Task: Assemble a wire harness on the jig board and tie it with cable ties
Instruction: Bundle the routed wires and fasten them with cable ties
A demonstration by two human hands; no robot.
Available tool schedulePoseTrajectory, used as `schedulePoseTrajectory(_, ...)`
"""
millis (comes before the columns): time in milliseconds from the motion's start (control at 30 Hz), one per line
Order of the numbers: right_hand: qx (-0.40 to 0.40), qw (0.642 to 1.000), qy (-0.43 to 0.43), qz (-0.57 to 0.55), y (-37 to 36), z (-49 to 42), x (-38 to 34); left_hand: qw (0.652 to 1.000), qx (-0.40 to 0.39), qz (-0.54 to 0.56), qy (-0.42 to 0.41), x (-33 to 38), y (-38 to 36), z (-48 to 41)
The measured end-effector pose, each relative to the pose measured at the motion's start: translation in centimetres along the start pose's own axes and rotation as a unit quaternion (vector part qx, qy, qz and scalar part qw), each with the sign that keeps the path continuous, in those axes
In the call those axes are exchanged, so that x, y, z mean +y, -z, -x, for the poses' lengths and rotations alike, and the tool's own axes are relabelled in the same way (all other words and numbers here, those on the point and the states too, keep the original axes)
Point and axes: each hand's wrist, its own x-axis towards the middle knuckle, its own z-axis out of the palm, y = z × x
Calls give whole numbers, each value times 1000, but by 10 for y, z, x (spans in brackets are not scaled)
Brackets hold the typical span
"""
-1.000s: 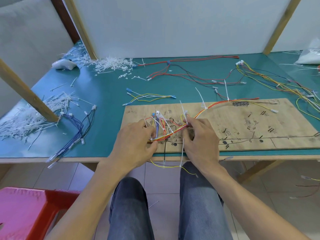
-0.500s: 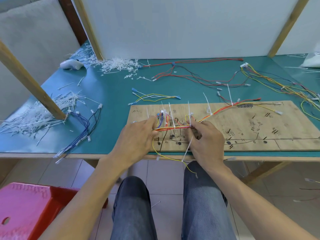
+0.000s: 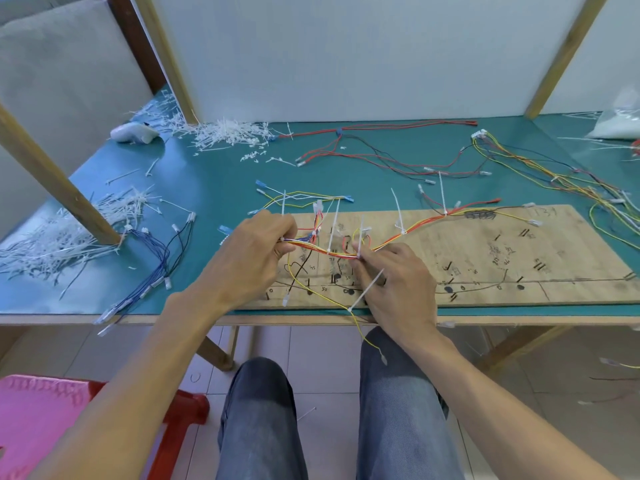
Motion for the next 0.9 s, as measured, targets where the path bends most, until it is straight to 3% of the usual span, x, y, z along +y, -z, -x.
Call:
schedulePoseTrajectory(133,-17,1000,11,3,0,-1,1,990,-92,81,73,-9,1,3)
schedulePoseTrajectory(200,-25,1000,9,-1,1,0,2,979,-178,39,93,-10,-2,1)
schedulePoseTrajectory(267,-32,999,12,-5,0,1,3,972,-214,-7,99,-11,-5,-3)
schedulePoseTrajectory(400,-49,998,24,8,-2,2,5,980,-184,-22,78,-9,-7,-12)
schedulePoseTrajectory(667,-54,997,43,21,-3,0,5,999,25,19,41,-5,-13,9)
schedulePoseTrajectory(767,-59,997,49,27,-1,1,3,998,10,-53,14,-4,-12,12)
schedulePoseTrajectory(900,-64,997,44,28,1,0,1,996,-66,-41,35,-14,0,5)
